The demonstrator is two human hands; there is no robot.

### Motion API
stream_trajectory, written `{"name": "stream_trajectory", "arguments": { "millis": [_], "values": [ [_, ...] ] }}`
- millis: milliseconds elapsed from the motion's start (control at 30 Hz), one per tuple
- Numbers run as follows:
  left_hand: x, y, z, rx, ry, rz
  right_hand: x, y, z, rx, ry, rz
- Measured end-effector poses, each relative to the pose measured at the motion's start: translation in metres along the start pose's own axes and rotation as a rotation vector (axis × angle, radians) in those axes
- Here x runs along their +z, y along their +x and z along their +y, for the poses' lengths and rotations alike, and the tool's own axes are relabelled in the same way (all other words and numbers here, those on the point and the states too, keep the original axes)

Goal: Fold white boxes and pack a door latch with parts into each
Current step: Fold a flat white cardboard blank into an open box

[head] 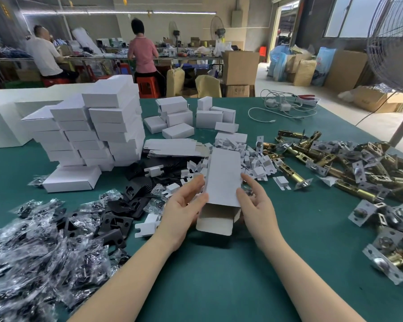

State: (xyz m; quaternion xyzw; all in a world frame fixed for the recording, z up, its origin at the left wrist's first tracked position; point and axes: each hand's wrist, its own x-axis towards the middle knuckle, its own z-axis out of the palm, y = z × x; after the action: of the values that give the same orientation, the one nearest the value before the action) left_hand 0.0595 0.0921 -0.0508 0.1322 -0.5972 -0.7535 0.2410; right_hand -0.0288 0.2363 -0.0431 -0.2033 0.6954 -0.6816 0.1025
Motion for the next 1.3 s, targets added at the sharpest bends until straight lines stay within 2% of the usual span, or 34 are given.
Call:
{"name": "stream_trajectory", "arguments": {
  "millis": [100, 200, 333, 467, 567, 667, 967, 1167, 1300],
  "values": [
    [0.002, -0.001, 0.001, 0.003, 0.062, 0.023, 0.001, 0.001, -0.004, 0.067, 0.172, -0.092],
    [0.004, -0.003, 0.005, -0.077, -0.025, 0.011, 0.0, 0.001, -0.009, 0.149, 0.323, -0.237],
    [-0.002, 0.001, 0.011, -0.211, -0.209, -0.081, -0.012, 0.002, -0.013, 0.128, 0.347, -0.336],
    [-0.01, -0.001, 0.016, -0.239, -0.299, -0.21, -0.023, 0.003, -0.019, 0.112, 0.349, -0.378],
    [-0.014, -0.003, 0.017, -0.214, -0.318, -0.267, -0.028, 0.004, -0.019, 0.108, 0.317, -0.387],
    [-0.015, -0.004, 0.015, -0.164, -0.227, -0.276, -0.03, 0.003, -0.02, 0.097, 0.304, -0.394],
    [-0.001, -0.006, 0.009, 0.066, 0.127, -0.052, -0.022, 0.002, -0.013, -0.006, 0.181, -0.197],
    [-0.003, -0.006, 0.005, 0.09, 0.136, -0.069, -0.019, 0.002, -0.011, -0.06, 0.064, -0.148],
    [-0.003, -0.004, 0.005, 0.181, 0.156, 0.049, -0.014, -0.003, -0.01, -0.149, -0.039, -0.149]
  ]
}}
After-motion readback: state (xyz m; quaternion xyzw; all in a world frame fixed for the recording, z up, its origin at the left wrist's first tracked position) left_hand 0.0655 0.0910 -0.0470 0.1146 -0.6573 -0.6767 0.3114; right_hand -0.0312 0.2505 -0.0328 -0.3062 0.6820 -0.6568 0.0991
